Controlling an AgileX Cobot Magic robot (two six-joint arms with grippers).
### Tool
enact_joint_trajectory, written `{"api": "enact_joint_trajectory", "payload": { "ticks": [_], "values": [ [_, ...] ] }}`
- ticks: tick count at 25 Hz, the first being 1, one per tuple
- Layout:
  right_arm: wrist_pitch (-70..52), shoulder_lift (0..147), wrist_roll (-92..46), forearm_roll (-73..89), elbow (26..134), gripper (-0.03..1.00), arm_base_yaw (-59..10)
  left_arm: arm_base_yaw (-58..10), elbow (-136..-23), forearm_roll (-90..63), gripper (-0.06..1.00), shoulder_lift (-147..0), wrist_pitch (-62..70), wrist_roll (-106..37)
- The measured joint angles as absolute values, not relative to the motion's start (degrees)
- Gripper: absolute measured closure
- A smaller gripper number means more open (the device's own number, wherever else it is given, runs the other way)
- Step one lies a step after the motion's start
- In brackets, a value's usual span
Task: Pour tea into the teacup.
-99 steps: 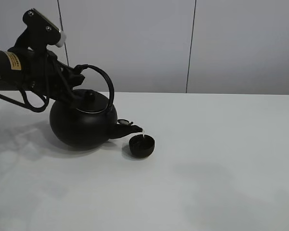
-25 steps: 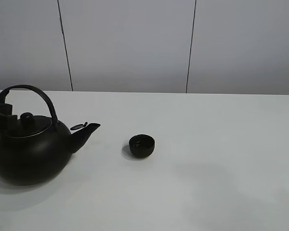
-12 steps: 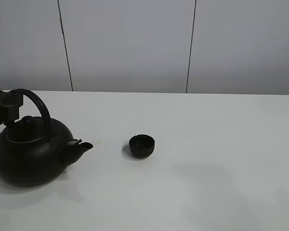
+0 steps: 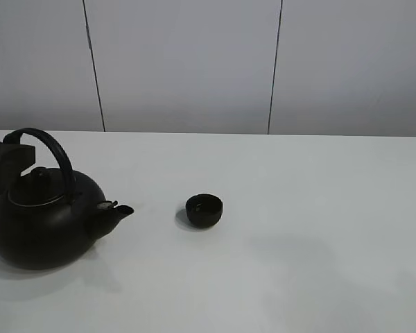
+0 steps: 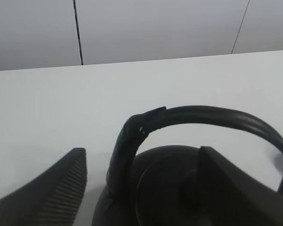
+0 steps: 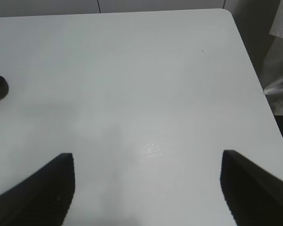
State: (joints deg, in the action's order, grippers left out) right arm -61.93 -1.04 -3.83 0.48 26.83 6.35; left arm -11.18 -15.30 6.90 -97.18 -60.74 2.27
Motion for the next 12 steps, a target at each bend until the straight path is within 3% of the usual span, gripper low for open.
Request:
{"api": "enact_joint_trajectory", "payload": {
  "ticks": [3, 7, 12],
  "values": [
    [-61.9, -1.0, -3.8, 0.5, 26.8, 0.39, 6.4, -11.2, -14.9, 6.9, 0.37, -94.4, -59.2, 2.3],
    [-62.0, -1.0, -3.8, 0.5, 26.8, 0.39, 6.4, -11.2, -14.9, 6.9, 0.35, -87.2, -50.7, 3.7],
    [-61.9, -1.0, -3.8, 0.5, 26.8, 0.39, 6.4, -11.2, -21.5, 10.2, 0.34, -73.3, -24.6, 8.7]
  ]
}}
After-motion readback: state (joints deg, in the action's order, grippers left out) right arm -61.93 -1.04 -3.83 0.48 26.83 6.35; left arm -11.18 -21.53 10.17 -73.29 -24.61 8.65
